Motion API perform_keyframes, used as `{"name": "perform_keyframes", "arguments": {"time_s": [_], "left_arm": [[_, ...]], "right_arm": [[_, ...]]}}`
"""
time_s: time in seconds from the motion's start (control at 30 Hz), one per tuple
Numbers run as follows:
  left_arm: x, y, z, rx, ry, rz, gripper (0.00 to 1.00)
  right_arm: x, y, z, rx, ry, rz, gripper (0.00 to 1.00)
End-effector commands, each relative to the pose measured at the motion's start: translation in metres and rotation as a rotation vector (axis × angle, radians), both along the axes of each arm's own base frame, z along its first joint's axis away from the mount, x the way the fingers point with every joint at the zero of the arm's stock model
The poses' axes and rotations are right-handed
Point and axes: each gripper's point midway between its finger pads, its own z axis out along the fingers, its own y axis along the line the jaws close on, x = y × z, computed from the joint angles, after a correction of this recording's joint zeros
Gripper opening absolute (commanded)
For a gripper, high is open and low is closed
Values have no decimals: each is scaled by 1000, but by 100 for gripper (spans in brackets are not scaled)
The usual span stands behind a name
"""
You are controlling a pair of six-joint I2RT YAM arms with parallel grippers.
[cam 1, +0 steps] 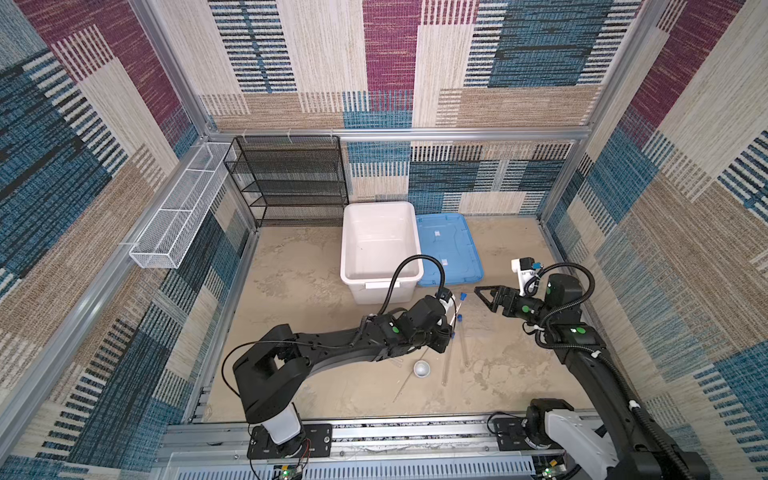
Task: Organize the chemistry lab equipment
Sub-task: 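Lift the tube upright with the left gripper while the right gripper approaches its cap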
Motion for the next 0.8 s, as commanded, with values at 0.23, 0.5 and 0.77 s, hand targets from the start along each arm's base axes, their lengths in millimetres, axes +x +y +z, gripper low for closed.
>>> {"name": "perform_keyframes", "arguments": {"time_s": [0.23, 0.5, 0.77], "left_arm": [[-7, 5, 35, -108, -149, -75, 7], [-5, 10, 31, -94, -163, -63, 7], [-5, 13, 34, -112, -177, -52, 7]], "right_arm": [[-15, 38, 7, 63, 13, 189, 79], [-18, 62, 2, 84, 23, 235, 71], [-17, 68, 1, 88, 25, 253, 58]]}}
